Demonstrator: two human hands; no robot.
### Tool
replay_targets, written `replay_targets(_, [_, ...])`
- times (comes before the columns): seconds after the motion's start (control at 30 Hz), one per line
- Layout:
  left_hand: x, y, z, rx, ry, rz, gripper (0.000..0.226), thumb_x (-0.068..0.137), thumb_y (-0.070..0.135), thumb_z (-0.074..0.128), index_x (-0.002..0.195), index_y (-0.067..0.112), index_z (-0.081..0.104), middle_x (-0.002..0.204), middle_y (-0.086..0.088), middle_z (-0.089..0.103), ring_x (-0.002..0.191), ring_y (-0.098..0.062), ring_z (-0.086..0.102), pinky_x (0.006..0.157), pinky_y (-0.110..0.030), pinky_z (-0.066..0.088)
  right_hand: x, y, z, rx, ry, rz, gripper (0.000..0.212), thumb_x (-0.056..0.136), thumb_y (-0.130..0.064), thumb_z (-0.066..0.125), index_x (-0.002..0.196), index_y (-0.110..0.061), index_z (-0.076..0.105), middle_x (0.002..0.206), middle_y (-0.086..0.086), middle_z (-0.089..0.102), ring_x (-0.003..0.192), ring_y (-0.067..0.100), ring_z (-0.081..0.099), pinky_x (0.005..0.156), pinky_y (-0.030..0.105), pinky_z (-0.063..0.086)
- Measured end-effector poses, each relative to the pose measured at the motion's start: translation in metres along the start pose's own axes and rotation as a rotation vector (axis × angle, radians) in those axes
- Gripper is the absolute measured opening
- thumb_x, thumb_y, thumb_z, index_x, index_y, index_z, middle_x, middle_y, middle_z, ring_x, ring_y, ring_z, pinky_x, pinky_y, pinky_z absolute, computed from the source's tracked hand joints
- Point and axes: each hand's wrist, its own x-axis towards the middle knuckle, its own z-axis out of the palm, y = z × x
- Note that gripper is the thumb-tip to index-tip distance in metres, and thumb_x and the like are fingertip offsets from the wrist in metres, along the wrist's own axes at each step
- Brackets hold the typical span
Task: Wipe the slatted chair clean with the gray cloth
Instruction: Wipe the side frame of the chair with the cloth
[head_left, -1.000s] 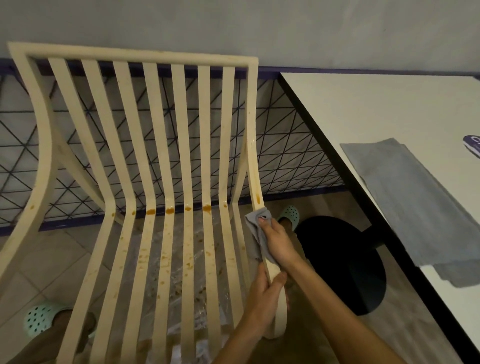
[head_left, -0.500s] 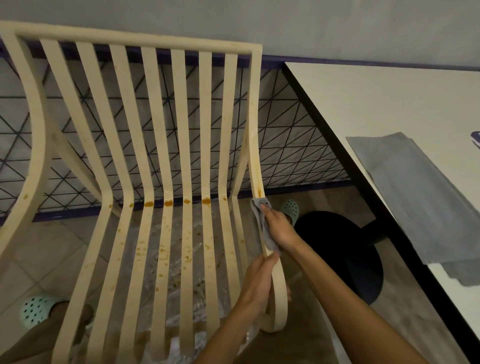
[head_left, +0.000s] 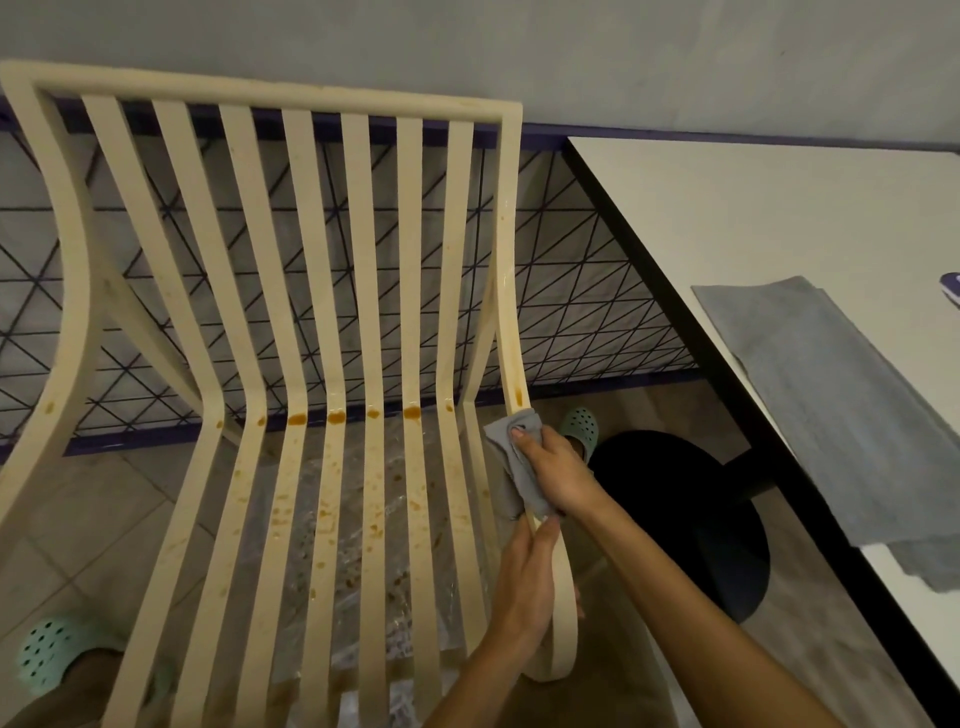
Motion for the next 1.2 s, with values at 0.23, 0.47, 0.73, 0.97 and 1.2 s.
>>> replay_targets(0.23, [-0.001, 0.002, -0.003, 0.03, -0.011, -0.021, 0.019, 0.102, 0.039, 0.04, 0.113, 0.028, 0.051, 0.066, -0.009, 0.062, 0.054, -0.023, 0.063, 0.054, -0.036, 0.055, 0.01, -0.004, 0.005, -0.063, 0.07, 0.014, 0.048, 0.102, -0.042, 0.035, 0.108, -0.004, 0.065, 0.099, 0.013, 0.068, 0.091, 0.021, 0.064, 0.079, 0.034, 0.049])
replay_targets(0.47, [0.013, 0.018, -0.023, 0.147, 0.058, 0.081, 0.011, 0.089, 0.021, 0.065, 0.098, 0.014, 0.064, 0.073, 0.0, 0.07, 0.074, -0.019, 0.067, 0.065, -0.033, 0.055, 0.006, 0.019, -0.002, 0.093, -0.06, -0.008, 0.03, 0.099, -0.032, 0.049, 0.117, -0.009, 0.055, 0.098, 0.004, 0.065, 0.089, 0.014, 0.063, 0.076, 0.021, 0.05])
replay_targets(0.73, [0.006, 0.023, -0.02, 0.118, -0.037, 0.05, 0.017, 0.097, 0.03, 0.055, 0.108, 0.02, 0.063, 0.079, 0.003, 0.071, 0.076, -0.015, 0.069, 0.065, -0.024, 0.049, 0.04, -0.009, 0.0, -0.161, 0.043, -0.065, 0.046, 0.101, -0.044, 0.039, 0.105, -0.004, 0.062, 0.099, 0.01, 0.065, 0.093, 0.022, 0.061, 0.075, 0.028, 0.042])
replay_targets(0.97, [0.016, 0.032, -0.038, 0.145, 0.229, 0.141, 0.013, 0.098, 0.023, 0.05, 0.094, 0.021, 0.062, 0.087, -0.004, 0.069, 0.07, -0.019, 0.066, 0.058, -0.029, 0.049, 0.039, -0.013, 0.008, -0.04, 0.134, -0.079, 0.035, 0.101, -0.035, 0.044, 0.116, -0.005, 0.054, 0.101, 0.005, 0.059, 0.08, 0.003, 0.055, 0.057, 0.006, 0.039])
replay_targets(1.2, [0.032, 0.084, -0.036, 0.524, 0.345, 0.655, 0.017, 0.091, 0.008, 0.057, 0.097, 0.023, 0.061, 0.094, 0.01, 0.061, 0.088, -0.004, 0.058, 0.075, -0.013, 0.046, 0.004, 0.003, 0.014, -0.166, 0.133, -0.09, 0.037, 0.097, -0.039, 0.049, 0.124, -0.014, 0.042, 0.104, 0.0, 0.06, 0.091, 0.017, 0.061, 0.077, 0.033, 0.054])
